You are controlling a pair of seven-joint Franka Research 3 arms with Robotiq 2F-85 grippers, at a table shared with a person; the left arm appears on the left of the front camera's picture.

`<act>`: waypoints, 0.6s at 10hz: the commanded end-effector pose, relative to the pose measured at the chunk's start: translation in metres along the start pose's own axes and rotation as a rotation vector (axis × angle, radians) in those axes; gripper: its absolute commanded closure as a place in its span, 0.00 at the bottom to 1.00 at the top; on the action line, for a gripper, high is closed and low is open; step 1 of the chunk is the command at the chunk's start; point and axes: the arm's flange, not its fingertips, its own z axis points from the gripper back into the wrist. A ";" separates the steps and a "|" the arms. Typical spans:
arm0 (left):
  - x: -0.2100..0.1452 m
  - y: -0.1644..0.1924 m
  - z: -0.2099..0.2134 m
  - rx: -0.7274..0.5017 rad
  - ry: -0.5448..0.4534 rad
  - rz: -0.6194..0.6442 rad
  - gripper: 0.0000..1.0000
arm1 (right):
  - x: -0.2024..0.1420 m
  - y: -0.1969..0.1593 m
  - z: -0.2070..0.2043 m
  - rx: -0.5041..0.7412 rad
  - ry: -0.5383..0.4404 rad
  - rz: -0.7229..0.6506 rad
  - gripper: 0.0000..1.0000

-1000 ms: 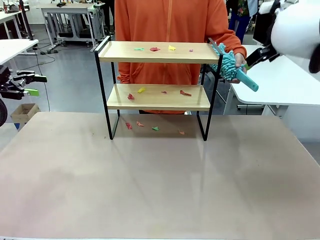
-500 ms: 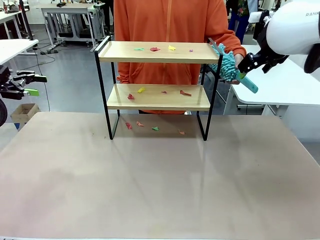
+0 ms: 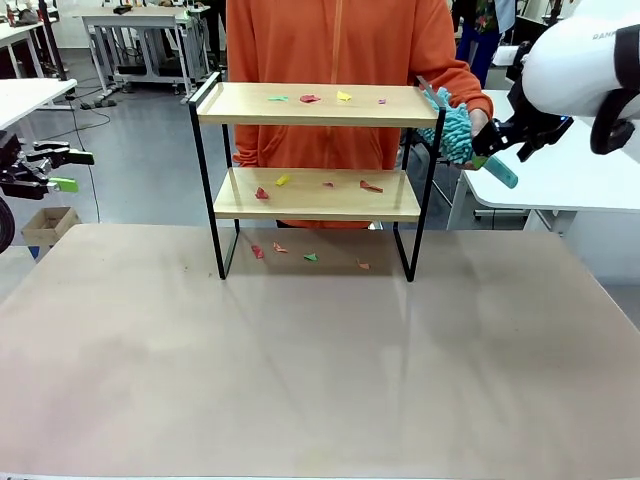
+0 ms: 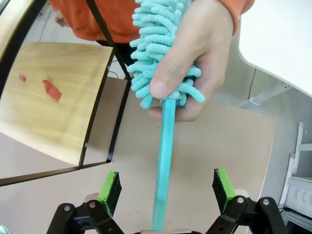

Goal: Clean the shelf.
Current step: Pick up the Duster handed by the human.

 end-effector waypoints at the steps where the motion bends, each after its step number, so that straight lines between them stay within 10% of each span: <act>1: 0.003 -0.002 0.001 0.001 -0.003 -0.004 0.00 | 0.007 -0.006 -0.006 0.052 -0.017 0.009 0.00; 3: 0.003 -0.002 0.001 0.001 -0.003 -0.004 0.00 | 0.008 -0.008 -0.013 0.041 -0.013 0.003 0.00; 4: 0.003 -0.002 0.001 0.001 -0.003 -0.004 0.00 | 0.008 -0.010 -0.014 0.037 -0.015 -0.004 0.60; 5: 0.003 -0.002 0.001 0.001 -0.003 -0.004 0.00 | 0.008 -0.011 -0.015 0.033 -0.009 -0.006 0.60; 6: 0.003 -0.002 0.001 0.001 -0.003 -0.004 0.00 | 0.006 -0.010 -0.009 0.030 -0.007 -0.004 1.00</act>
